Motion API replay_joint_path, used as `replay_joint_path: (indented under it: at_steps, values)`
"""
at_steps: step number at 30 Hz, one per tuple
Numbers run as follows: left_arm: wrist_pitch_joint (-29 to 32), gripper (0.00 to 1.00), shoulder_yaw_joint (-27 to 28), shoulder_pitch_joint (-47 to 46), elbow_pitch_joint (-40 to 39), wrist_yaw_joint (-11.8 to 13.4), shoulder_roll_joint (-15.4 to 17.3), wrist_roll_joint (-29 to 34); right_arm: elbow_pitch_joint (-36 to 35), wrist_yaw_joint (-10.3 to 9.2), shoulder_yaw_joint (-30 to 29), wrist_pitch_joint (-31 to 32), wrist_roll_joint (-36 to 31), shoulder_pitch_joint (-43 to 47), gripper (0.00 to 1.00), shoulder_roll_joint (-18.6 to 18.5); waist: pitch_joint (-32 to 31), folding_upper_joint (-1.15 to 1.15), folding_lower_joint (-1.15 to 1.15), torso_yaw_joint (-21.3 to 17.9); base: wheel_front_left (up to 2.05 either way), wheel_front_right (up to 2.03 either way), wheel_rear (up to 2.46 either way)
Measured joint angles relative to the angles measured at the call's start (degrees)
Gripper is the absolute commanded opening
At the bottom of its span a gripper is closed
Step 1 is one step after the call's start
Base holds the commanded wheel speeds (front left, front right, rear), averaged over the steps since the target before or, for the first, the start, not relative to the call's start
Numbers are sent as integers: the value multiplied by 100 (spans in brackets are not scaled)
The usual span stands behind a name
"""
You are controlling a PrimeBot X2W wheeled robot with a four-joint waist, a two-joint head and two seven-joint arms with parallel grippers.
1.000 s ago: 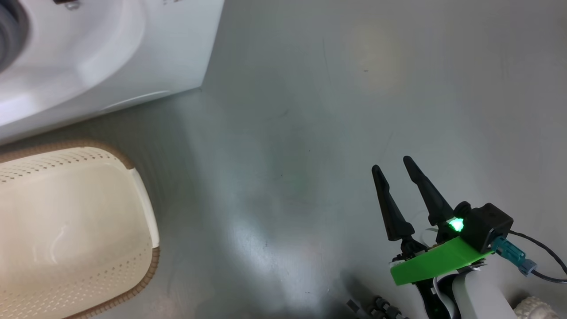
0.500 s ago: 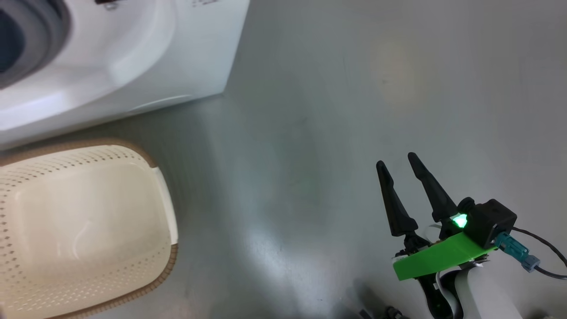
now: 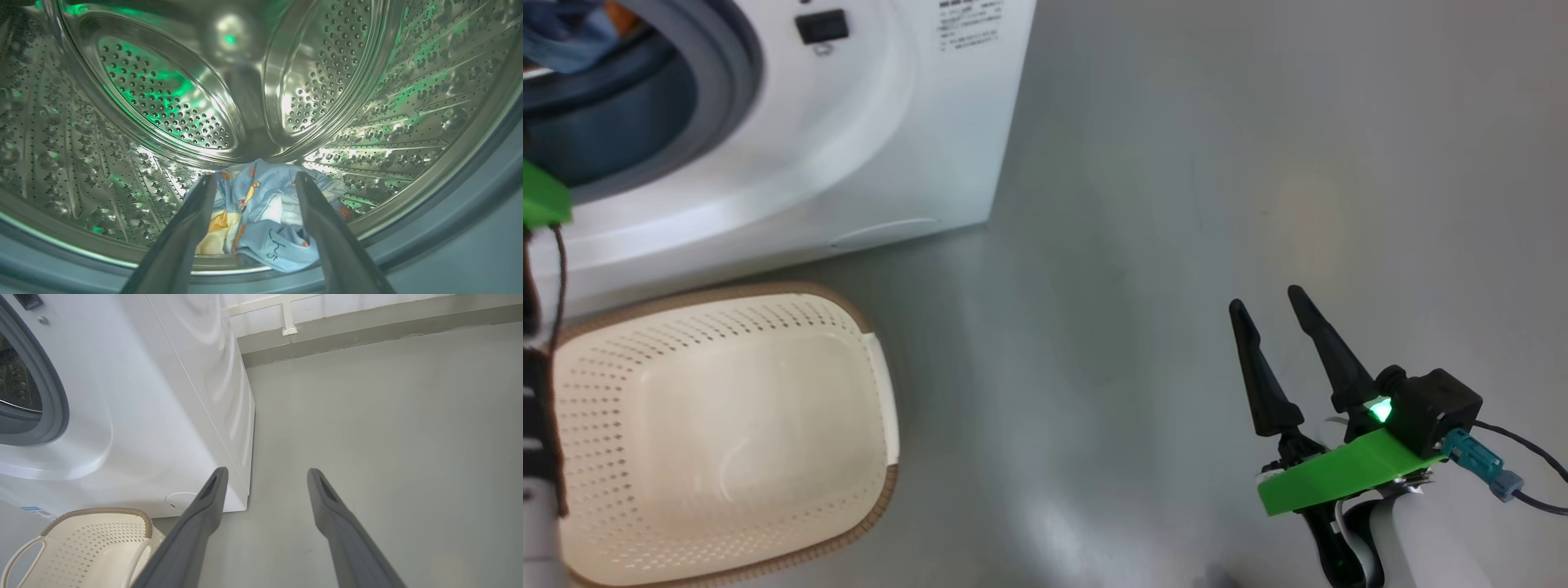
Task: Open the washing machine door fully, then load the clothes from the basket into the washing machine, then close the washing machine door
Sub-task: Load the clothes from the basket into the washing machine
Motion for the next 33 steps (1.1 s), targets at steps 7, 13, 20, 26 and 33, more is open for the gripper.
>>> replay_joint_path:
  at_steps: [7, 13, 20, 26, 33]
  values:
    - [0, 100, 164, 796, -638, -43, -165, -123, 37, 0, -104, 0, -48, 30, 100, -4, -367, 0, 0, 137, 0, 0, 0]
    - [0, 100, 354, 1777, -1493, -76, -433, -145, 135, 0, -143, 0, -43, 240, 100, -7, -741, 0, 0, 230, 0, 0, 0]
    - [1, 100, 543, 2757, -2158, -77, -684, -135, 177, 0, -187, 0, -53, 385, 100, -16, -1164, 0, 0, 306, 0, 0, 0]
    - [1, 100, 624, 3634, -2711, -93, -931, -8, 247, 0, -215, 0, -53, 642, 100, -53, -1595, 0, 0, 374, 0, 0, 0]
    - [1, 100, 599, 4499, -3304, -151, -1042, 172, 260, 0, -333, 0, -53, 929, 100, -112, -2099, 0, 0, 446, 0, 0, 0]
